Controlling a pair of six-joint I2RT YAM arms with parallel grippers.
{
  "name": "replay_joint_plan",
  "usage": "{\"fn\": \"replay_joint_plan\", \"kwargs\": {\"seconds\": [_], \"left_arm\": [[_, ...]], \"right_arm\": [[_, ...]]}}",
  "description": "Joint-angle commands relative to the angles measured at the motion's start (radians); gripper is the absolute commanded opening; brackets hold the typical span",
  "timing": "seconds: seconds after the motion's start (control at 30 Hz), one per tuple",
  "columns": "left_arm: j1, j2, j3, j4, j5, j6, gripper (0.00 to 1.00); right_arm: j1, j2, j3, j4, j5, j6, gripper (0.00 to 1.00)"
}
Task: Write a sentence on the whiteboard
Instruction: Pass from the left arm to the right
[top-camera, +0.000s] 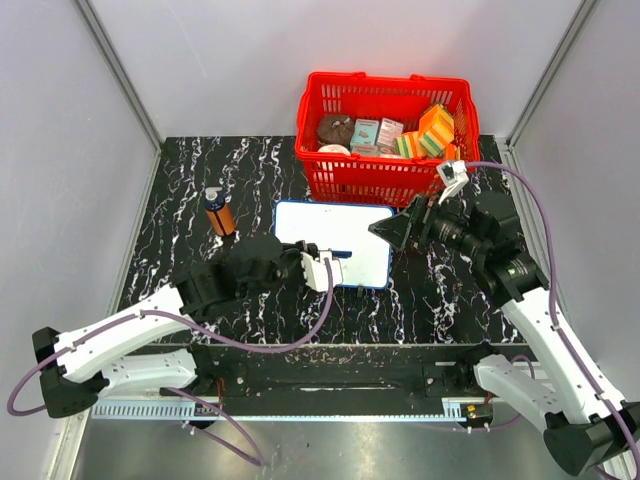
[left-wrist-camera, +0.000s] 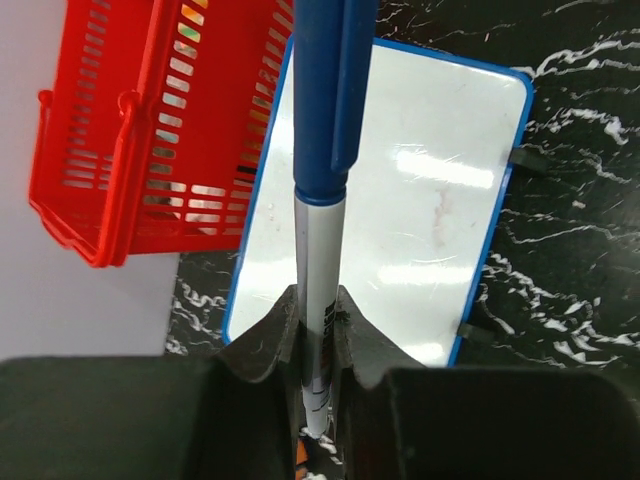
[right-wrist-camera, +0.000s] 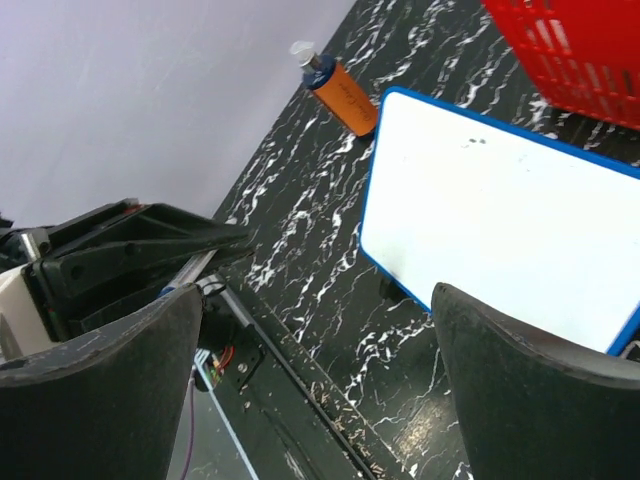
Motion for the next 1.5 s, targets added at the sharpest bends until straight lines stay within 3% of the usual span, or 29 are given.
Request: {"fn": "replay_joint_plan", "kwargs": {"seconds": [0.0, 0.23, 0.3, 0.43, 0.6, 0.87, 1.03, 1.23, 1.47], "left_arm": [[0.006, -0.029, 0.0, 0.041, 0.0, -0.179, 0.0], [0.061, -0.012, 0.048, 0.026, 0.116, -0.537, 0.0], [0.107, 0.0, 0.074, 0.026, 0.22, -0.652, 0.0], [0.182, 0.028, 0.085, 0.077, 0.426, -0.801, 0.0], [0.273, 0.01, 0.059, 0.208, 0.685, -0.965, 0.0], [0.305, -0.016, 0.047, 0.299, 0.833, -1.028, 0.0], [0.305, -0.012, 0.048, 0.303, 0.891, -1.043, 0.0], [0.305, -0.013, 0.047, 0.306, 0.932, -1.06, 0.0], [0.305, -0.006, 0.037, 0.312, 0.948, -1.069, 0.0]], "right_arm": [[0.004, -0.048, -0.007, -0.005, 0.101, -0.018, 1.0], [0.005, -0.163, -0.126, 0.168, -0.042, -0.015, 1.0], [0.004, -0.168, -0.15, 0.216, -0.094, -0.004, 1.0], [0.005, -0.199, -0.257, 0.495, -0.2, 0.112, 1.0], [0.053, -0.191, -0.3, 0.644, -0.159, 0.175, 0.96], [0.327, 0.017, -0.213, 0.824, -0.059, 0.122, 0.85], [0.357, 0.128, -0.17, 0.951, -0.039, 0.165, 0.68], [0.363, 0.188, -0.147, 1.039, -0.057, 0.195, 0.65], [0.366, 0.203, -0.16, 1.111, -0.079, 0.24, 0.45]]}}
